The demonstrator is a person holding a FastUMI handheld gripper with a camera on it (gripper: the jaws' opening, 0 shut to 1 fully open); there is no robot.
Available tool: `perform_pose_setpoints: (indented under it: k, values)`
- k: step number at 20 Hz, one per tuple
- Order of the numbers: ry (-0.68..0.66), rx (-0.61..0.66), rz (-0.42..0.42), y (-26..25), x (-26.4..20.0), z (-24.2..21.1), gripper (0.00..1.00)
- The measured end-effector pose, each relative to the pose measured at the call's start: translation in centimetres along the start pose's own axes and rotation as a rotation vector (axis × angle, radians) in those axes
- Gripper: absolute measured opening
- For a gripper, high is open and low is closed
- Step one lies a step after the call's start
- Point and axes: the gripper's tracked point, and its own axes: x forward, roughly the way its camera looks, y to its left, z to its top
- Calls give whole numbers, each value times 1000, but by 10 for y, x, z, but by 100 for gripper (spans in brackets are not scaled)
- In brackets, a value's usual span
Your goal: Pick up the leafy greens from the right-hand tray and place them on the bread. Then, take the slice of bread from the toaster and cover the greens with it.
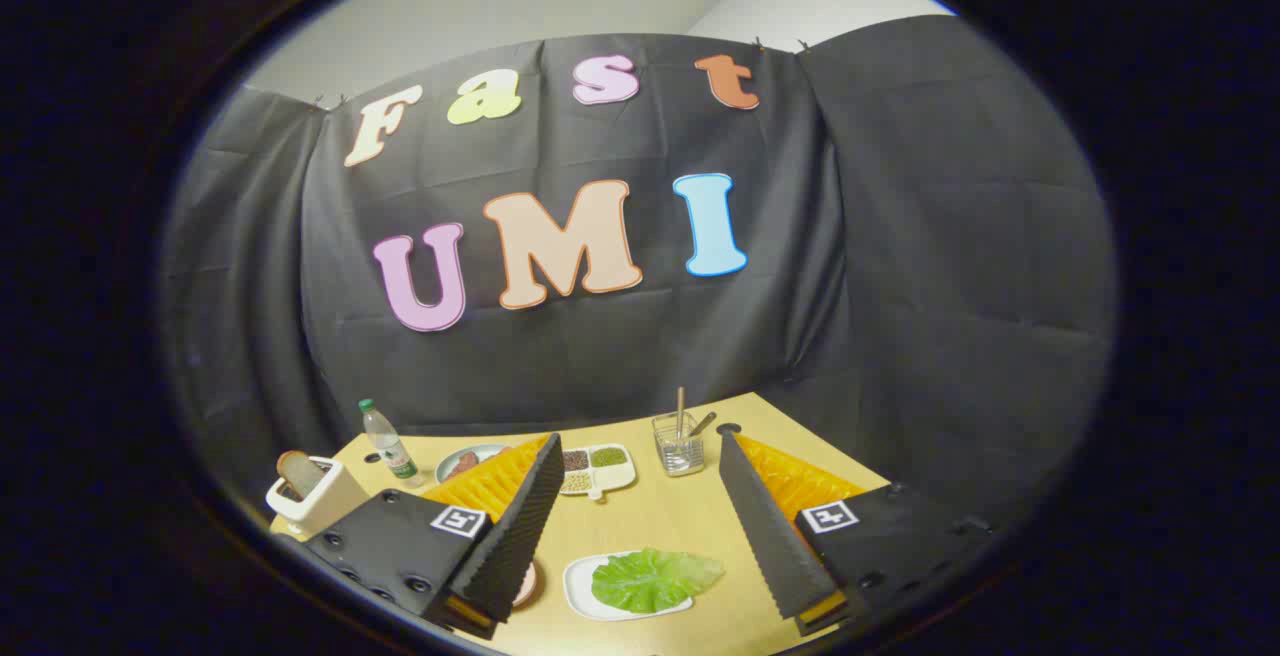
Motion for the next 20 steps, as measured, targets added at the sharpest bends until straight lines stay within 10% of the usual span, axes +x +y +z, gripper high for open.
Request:
perform_pose_setpoints:
  k: [20]
  values:
    - [160, -30, 82, -8, 13, -62, 98]
